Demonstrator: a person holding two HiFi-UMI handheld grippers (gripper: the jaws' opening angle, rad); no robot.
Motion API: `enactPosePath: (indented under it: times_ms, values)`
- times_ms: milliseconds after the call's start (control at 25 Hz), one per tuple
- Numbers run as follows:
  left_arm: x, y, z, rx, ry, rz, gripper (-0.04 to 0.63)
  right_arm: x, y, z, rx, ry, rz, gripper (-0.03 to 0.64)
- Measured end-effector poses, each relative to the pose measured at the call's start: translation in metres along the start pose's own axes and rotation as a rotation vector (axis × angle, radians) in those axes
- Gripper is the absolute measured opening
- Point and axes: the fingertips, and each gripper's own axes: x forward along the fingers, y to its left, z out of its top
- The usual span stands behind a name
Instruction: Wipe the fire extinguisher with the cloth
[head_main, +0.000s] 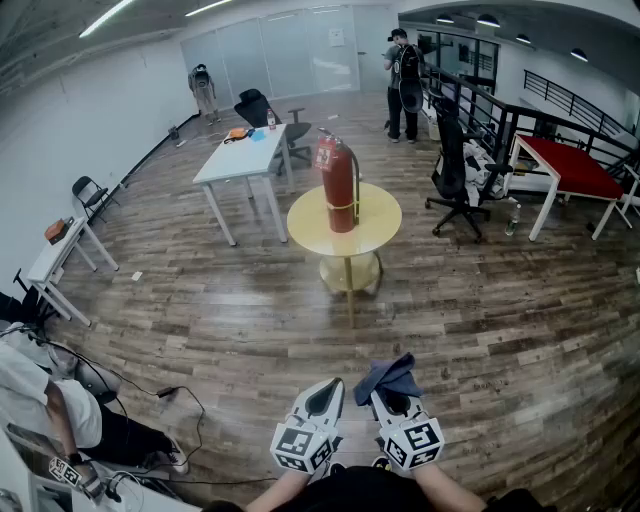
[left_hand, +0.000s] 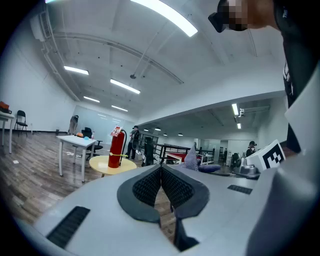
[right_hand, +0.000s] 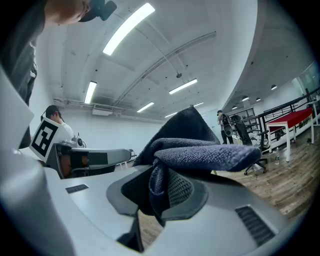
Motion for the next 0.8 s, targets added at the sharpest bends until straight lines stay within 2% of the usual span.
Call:
enactPosePath:
  times_ms: [400, 800]
  values:
    - [-0.009, -0.01, -0.006, -0.021, 0.01, 0.001, 0.023, -0.009, 0.002, -0.006, 0.012, 0.021, -0.003, 0.069]
    - [-0.029, 0.005, -0.011, -0.028, -0.001, 0.009, 0.023, -0.014, 0.005, -0.007, 0.064, -0.038, -0.036, 0.069]
